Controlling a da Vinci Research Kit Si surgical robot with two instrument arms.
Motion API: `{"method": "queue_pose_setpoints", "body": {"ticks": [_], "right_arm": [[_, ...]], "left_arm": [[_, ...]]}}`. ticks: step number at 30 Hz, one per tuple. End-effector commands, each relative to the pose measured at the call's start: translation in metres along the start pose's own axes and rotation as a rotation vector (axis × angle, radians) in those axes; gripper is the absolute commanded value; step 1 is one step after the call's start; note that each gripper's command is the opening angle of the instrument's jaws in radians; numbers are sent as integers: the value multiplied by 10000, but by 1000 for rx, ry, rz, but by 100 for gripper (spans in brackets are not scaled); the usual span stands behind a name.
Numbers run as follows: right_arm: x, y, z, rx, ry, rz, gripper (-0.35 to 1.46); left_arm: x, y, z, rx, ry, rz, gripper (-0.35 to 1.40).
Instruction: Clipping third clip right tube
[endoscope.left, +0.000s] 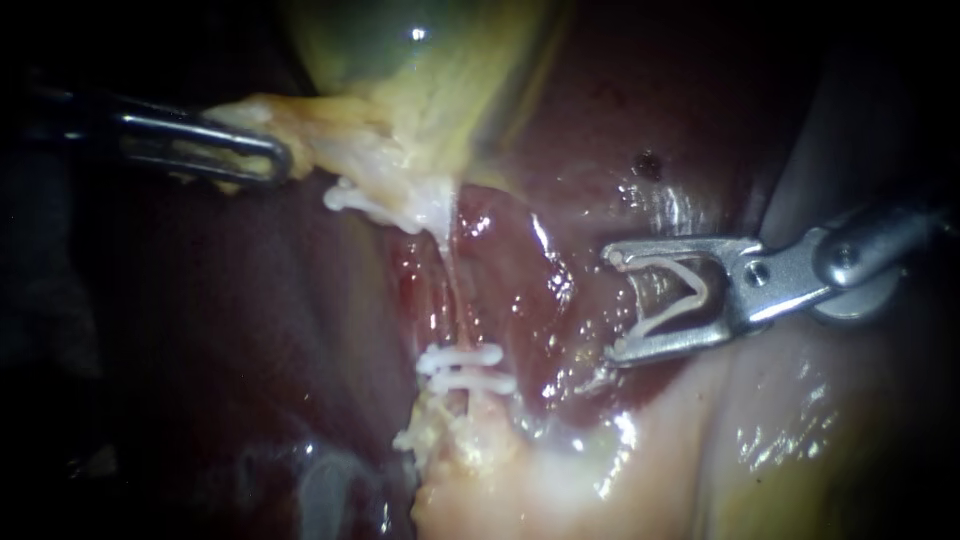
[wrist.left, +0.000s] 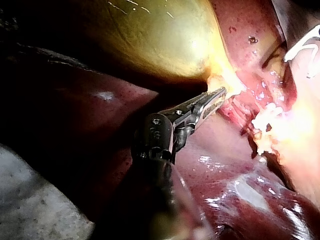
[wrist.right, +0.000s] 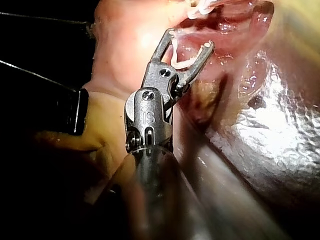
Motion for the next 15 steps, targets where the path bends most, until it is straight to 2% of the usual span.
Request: {"method": "queue_pose_setpoints", "body": {"ticks": [1,7,15], "right_arm": [[0,0,0,0,0,0,50],[3,2,6,2,1,2,50],[13,16,38,-7,11,184,50]], "left_arm": [[0,2,0,3,1,5,-35],[-1,2,1,5,1,6,-35],[-3,3,4,7,2,6,-35]]}}
